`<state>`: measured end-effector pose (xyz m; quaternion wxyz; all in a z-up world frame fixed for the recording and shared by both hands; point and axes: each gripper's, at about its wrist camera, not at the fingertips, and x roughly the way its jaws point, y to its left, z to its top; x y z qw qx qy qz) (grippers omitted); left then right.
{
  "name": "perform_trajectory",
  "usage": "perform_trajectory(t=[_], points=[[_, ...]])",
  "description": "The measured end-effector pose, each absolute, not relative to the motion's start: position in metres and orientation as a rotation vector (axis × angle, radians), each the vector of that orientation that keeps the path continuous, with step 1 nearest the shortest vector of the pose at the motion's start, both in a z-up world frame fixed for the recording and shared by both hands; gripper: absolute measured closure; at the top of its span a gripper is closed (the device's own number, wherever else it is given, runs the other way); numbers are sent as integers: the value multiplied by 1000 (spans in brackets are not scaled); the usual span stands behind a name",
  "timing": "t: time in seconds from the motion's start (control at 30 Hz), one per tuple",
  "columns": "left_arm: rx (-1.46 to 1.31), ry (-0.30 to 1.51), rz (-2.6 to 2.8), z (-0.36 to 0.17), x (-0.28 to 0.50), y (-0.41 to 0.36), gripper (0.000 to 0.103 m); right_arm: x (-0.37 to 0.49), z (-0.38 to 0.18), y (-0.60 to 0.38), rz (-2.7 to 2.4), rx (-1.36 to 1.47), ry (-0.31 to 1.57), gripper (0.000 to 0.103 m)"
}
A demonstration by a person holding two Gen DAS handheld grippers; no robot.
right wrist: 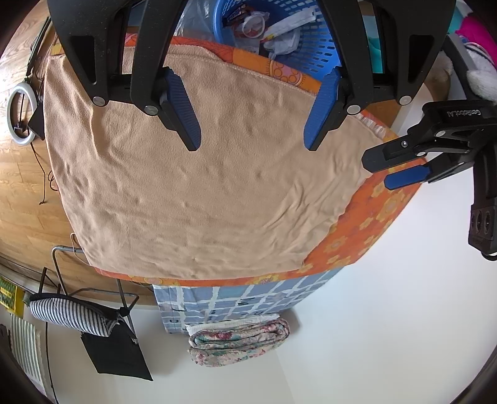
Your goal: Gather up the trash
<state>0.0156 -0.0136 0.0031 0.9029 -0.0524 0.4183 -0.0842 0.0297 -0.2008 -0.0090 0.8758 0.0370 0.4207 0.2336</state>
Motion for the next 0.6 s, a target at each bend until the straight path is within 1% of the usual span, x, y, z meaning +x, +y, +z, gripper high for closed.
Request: perform_trajectory(t=[0.6], points=[[-109,878,-173,-3,16,-10,15,29,-12,-202,481,79,883,34]])
